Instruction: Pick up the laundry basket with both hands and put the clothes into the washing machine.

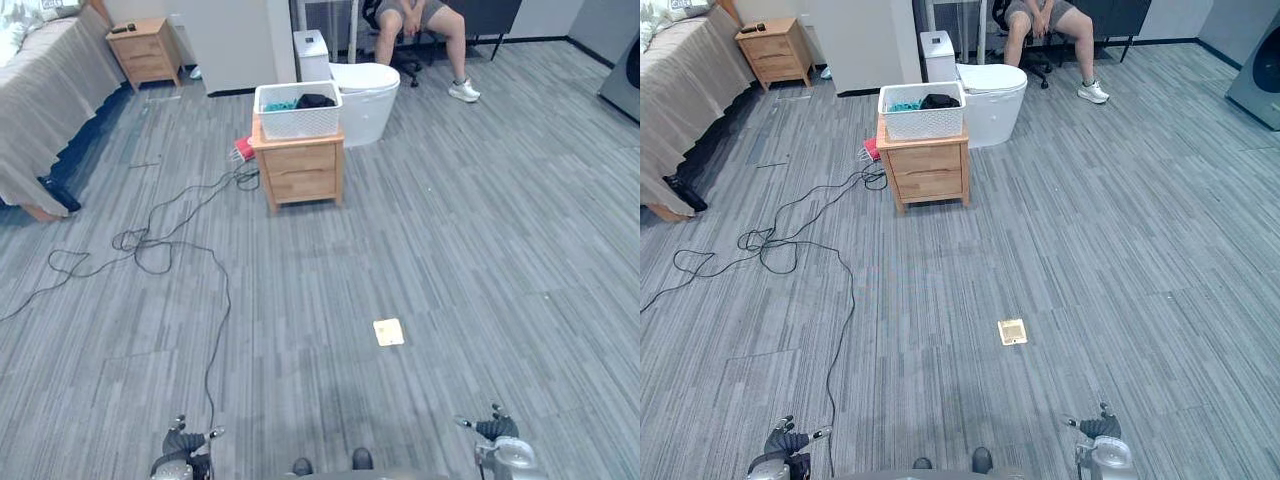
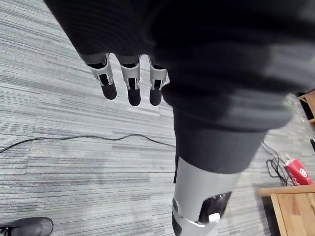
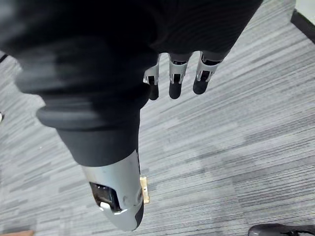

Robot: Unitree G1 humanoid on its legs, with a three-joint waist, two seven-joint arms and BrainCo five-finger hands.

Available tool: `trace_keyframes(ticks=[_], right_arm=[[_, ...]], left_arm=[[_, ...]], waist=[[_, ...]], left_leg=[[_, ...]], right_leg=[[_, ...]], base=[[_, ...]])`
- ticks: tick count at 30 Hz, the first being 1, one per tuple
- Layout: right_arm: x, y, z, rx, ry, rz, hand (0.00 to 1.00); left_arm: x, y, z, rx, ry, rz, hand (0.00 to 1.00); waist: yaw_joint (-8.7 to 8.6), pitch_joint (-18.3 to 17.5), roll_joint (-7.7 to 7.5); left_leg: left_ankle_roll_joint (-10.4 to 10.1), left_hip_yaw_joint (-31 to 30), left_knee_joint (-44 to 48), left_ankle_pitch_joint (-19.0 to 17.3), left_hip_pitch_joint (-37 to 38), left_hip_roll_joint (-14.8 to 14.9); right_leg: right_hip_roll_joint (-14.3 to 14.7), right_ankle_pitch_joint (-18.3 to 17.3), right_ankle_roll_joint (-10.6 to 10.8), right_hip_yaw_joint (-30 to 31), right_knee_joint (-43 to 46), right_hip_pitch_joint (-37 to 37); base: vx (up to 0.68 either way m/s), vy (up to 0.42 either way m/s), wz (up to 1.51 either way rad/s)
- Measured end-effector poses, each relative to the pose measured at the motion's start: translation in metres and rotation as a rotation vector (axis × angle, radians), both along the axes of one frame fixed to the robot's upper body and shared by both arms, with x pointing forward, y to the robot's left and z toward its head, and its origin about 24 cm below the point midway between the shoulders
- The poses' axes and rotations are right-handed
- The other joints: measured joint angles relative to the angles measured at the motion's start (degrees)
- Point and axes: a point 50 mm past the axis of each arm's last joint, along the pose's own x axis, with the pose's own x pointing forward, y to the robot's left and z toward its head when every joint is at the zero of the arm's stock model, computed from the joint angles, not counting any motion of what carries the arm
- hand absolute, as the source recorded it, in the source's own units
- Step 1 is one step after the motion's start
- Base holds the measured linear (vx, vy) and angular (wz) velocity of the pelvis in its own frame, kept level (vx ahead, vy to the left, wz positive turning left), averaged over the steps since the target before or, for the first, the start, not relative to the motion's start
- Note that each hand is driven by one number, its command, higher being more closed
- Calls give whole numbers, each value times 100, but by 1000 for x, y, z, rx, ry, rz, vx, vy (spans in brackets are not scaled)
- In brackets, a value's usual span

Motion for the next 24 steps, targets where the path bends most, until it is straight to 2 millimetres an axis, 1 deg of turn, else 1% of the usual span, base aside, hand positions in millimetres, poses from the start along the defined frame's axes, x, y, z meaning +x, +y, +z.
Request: trace_keyframes(ticks=[4,6,8,9,10,11,12,13,14,15,16,17,18,19,20,21,22,23,24], right_arm=[[0,-1,0,6,-2,-17,0],[4,-1,1,8,-15,-21,0],[8,-1,2,15,-33,-37,0],[9,-1,3,18,-40,-41,0],[11,0,4,18,-57,-54,0],[14,0,6,12,-68,-65,0],[14,-1,6,9,-70,-70,0],[16,-1,7,4,-79,-72,0],[19,1,9,0,-99,-76,0],[21,2,10,1,-107,-77,0],[22,6,10,11,-116,-82,0],[20,8,9,22,-118,-87,0],[21,10,9,25,-123,-82,0],[24,16,8,38,-131,-78,0],[24,20,7,47,-130,-73,0],[26,22,7,48,-128,-60,0],[28,23,8,47,-130,-43,0],[32,24,9,46,-140,-36,0],[35,23,11,43,-146,-34,0]], left_arm=[[1,-2,-1,-10,-2,-3,0],[3,-2,0,-10,-8,-2,0],[8,-3,2,-12,-34,2,0],[10,-3,3,-14,-45,5,0],[14,-3,5,-13,-64,2,0],[19,-5,7,-14,-89,-3,0],[22,-6,8,-17,-99,-5,0],[26,-9,10,-21,-124,-10,0],[30,-11,12,-22,-143,-16,0],[31,-11,14,-21,-151,-20,0],[35,-12,15,-22,-165,-32,0],[38,-16,16,-30,-171,-48,0],[40,-17,16,-33,-175,-58,0],[44,-18,18,-30,-181,-76,0],[45,-18,18,-26,-179,-89,0],[45,-18,18,-24,-179,-90,0],[48,-18,19,-18,-187,-87,0],[56,-17,22,-9,-205,-88,0],[63,-18,25,-8,-222,-93,0]], waist=[[5,4,-5],[7,12,-15],[30,62,-32],[39,88,-32],[66,149,-30],[111,228,-12],[130,231,-6],[170,236,5],[202,276,11],[223,311,0],[255,389,-30],[289,423,-53],[303,459,-54],[293,567,-97],[290,666,-71],[288,696,-75],[254,742,-139],[118,849,-102],[0,908,-169]], left_leg=[[0,41,-64,0,-52,-4],[34,59,70,-30,-255,-7],[95,60,482,-186,-619,10],[109,61,579,-237,-684,21],[119,65,782,-363,-781,42],[153,70,995,-496,-853,65],[159,70,1096,-570,-915,70],[186,96,1305,-736,-1052,85],[225,131,1535,-914,-1155,97],[249,143,1652,-1006,-1188,96],[317,116,1888,-1232,-1207,69],[406,59,2008,-1445,-1188,25],[458,39,2065,-1516,-1155,11],[572,-27,2105,-1617,-998,-53],[591,-31,2103,-1754,-822,-70],[607,-39,2072,-1802,-710,-66],[564,-79,1988,-1815,-509,-61],[536,-243,1738,-1821,-209,-80],[494,-355,1502,-1795,50,-91]], right_leg=[[4,-9,11,20,2,-119],[-12,-11,13,54,19,-237],[-26,-17,22,62,93,-446],[-25,-24,33,66,122,-477],[-24,-42,60,80,154,-501],[-20,-106,148,102,232,-519],[-22,-151,165,104,266,-551],[-29,-337,203,101,517,-714],[-57,-648,296,64,998,-955],[-96,-837,369,20,1319,-1088],[-190,-1178,594,-56,2014,-1288],[-292,-1252,644,-217,2927,-1676],[-373,-1201,644,-322,3586,-1975],[-486,-1374,564,-416,4394,-2405],[-539,-1509,492,-522,4527,-2661],[-542,-1510,496,-569,4398,-2756],[-531,-1478,510,-664,4058,-2837],[-519,-1233,537,-832,3105,-2917],[-522,-897,558,-855,2358,-2906]], base=[[-12,7,-2],[0,0,0],[0,0,0],[19,22,-5],[23,33,-9],[20,42,-8],[15,59,-9],[31,75,-7],[45,82,-9],[60,98,0],[91,115,-3],[102,127,1],[151,132,9],[271,143,18],[317,128,17],[325,92,9],[422,51,36],[460,31,59],[617,-2,69]])
